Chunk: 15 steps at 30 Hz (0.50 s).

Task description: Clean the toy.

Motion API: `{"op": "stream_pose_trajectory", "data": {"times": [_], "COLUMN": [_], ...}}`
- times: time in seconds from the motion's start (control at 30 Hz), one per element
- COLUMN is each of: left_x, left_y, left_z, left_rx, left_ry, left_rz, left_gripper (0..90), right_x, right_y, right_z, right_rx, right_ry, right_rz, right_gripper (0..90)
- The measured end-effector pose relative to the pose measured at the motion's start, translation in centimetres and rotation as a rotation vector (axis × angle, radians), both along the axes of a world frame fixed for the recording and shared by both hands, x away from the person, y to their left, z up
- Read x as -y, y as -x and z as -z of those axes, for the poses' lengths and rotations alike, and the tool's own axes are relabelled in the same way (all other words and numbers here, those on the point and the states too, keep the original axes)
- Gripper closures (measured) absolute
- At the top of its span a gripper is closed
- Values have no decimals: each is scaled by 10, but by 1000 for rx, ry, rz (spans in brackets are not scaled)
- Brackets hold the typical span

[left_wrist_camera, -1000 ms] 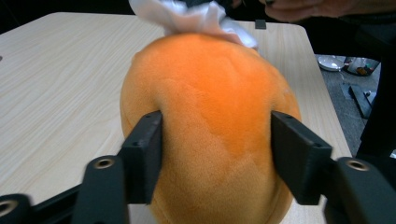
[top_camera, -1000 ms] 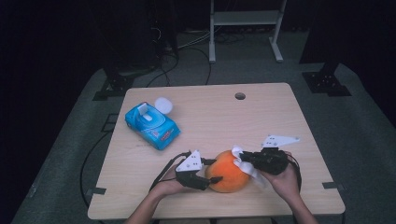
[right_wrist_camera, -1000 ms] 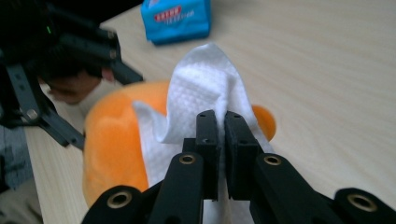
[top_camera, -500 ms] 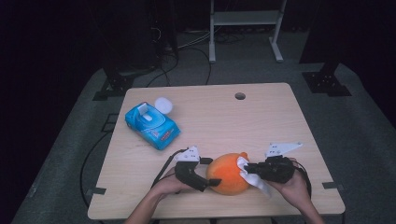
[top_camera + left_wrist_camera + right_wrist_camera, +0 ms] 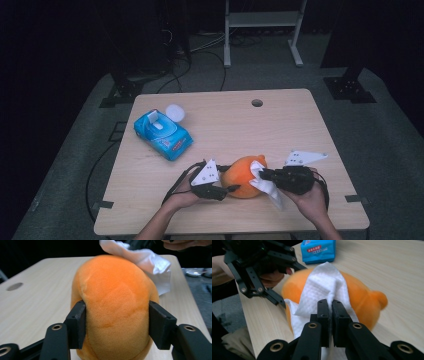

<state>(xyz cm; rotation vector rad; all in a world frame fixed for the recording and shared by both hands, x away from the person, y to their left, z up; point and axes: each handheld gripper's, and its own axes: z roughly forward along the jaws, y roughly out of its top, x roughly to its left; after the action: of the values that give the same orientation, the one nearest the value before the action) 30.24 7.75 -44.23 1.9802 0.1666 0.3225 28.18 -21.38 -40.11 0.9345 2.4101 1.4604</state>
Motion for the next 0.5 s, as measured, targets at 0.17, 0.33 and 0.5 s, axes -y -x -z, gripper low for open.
{"op": "stream_pose_trajectory", "data": {"times": [0.17,0.33,0.5], "left_x": [-3,-6,-5], "left_y": [0,-4,-5], "left_z": [1,-1,1], "left_rx": [-5,-78,-131], "left_ry": [0,33,25], "left_rz": [7,-15,-12], "left_gripper": [373,239,176], "right_x": [-16,-11,-14], "right_y": [2,-6,-1], "right_z": [-6,4,6], "right_rx": [68,20,-4], "right_ry": [15,26,42], "right_rz": [-10,14,-24], "right_gripper": [851,854,852]}}
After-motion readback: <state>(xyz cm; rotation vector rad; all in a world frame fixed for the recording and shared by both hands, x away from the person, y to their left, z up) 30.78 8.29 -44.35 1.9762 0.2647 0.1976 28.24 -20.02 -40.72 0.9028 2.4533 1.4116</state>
